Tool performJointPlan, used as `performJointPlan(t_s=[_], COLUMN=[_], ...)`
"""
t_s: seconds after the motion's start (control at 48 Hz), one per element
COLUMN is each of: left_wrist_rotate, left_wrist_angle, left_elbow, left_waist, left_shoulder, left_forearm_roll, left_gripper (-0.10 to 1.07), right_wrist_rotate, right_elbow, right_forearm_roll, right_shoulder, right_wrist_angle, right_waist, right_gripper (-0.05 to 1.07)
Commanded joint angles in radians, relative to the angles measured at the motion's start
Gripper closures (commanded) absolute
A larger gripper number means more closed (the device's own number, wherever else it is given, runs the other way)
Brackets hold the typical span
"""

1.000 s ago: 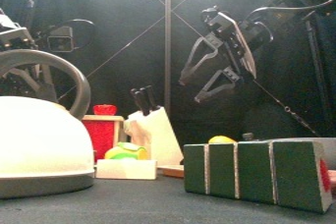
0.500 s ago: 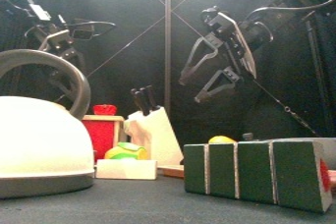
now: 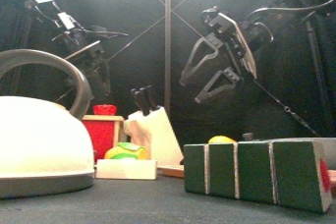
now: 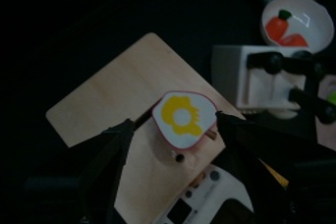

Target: Grab apple half from drawer

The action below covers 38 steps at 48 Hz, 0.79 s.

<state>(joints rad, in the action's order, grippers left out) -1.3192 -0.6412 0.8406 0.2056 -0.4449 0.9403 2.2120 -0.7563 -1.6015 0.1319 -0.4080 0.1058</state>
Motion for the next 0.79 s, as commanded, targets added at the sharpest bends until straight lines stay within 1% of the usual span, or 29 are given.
performJointPlan(t_s=[0.0, 0.125, 0.229, 0.417, 0.771], left_wrist_rotate=[-0.061, -0.133, -0.164, -0.181, -0.183], left_wrist_angle=[0.006, 0.028, 0.060, 0.081, 0.092], left_elbow=[-0.023, -0.017, -0.025, -0.037, -0.049], left_waist=[0.014, 0.018, 0.023, 0.035, 0.071], left_shoulder=[0.002, 0.018, 0.055, 0.123, 0.169], left_forearm_roll=[0.017, 0.020, 0.018, 0.017, 0.015], left_gripper=[-0.02, -0.02, -0.02, -0.02, -0.02], right_wrist_rotate=[0.000, 0.000, 0.000, 0.000, 0.000], right_elbow=[0.009, 0.012, 0.011, 0.008, 0.008], right_forearm_roll=[-0.003, -0.003, -0.003, -0.003, -0.002], right_shoulder=[0.014, 0.014, 0.015, 0.014, 0.014], right_wrist_angle=[-0.002, -0.002, -0.002, -0.002, 0.000], right_waist=[-0.003, -0.003, -0.003, -0.002, -0.003], right_gripper=[0.04, 0.04, 0.04, 0.04, 0.04])
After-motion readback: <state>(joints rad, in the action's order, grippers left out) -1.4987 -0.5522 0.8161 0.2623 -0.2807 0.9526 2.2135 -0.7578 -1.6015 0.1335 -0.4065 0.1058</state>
